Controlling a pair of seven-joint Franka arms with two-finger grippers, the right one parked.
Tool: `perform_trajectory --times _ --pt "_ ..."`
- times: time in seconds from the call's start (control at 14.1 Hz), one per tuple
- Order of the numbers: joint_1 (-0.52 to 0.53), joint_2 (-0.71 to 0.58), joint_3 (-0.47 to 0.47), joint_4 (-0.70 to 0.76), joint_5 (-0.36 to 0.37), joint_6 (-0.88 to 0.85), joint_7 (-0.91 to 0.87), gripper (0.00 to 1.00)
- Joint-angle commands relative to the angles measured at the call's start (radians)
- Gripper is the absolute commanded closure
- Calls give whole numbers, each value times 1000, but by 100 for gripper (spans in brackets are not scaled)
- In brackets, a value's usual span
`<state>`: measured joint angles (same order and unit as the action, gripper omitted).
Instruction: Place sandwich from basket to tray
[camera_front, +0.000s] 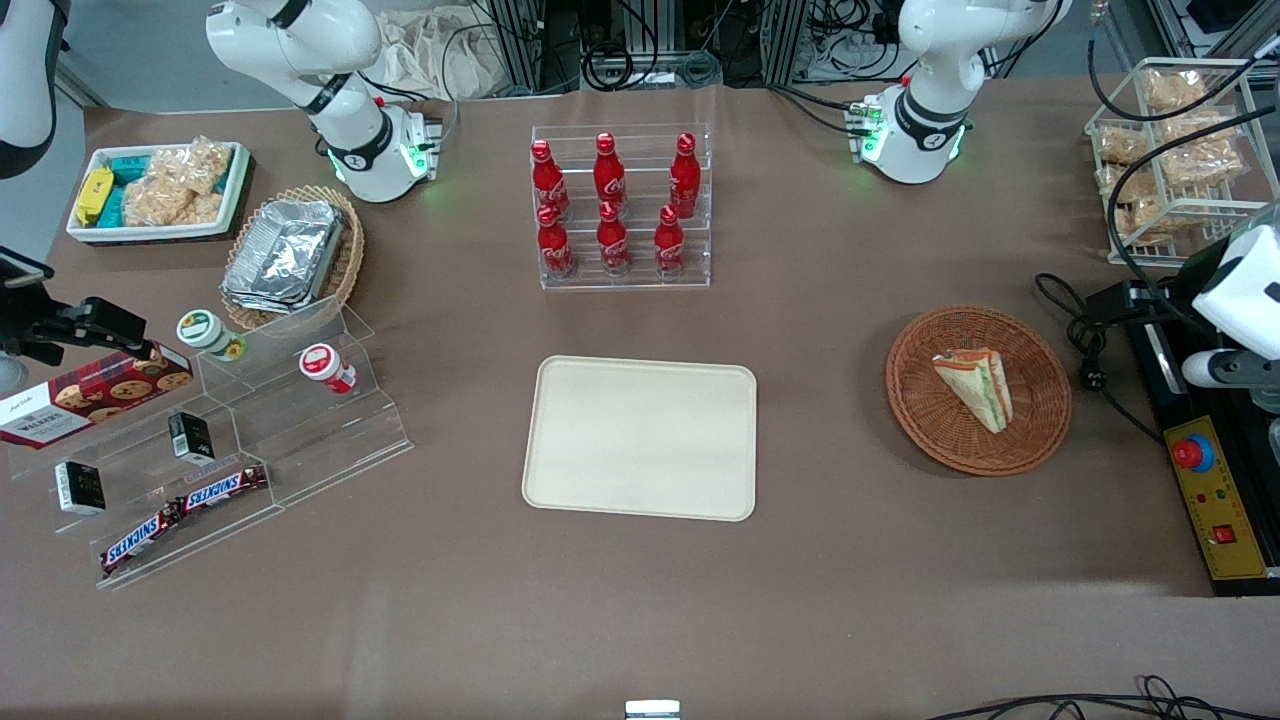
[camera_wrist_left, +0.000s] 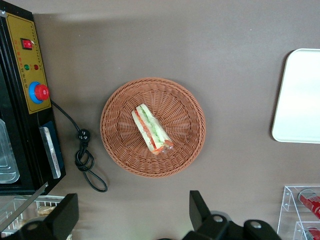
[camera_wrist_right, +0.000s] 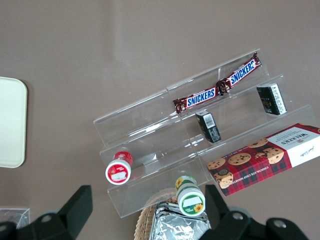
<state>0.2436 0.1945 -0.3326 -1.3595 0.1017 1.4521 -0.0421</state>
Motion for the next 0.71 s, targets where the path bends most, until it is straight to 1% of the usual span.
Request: perform_trajectory --times 0.0,0.21,0.35,0.42,0.64 --pt "8 -3 -3 7 -8 -9 1 1" --pt "13 -6 0 -32 -5 -1 4 1" --pt "16 -24 1 -129 3 22 2 1" --pt "32 -42 1 -201 3 68 2 1" --pt "62 -142 1 -499 -5 346 -9 1"
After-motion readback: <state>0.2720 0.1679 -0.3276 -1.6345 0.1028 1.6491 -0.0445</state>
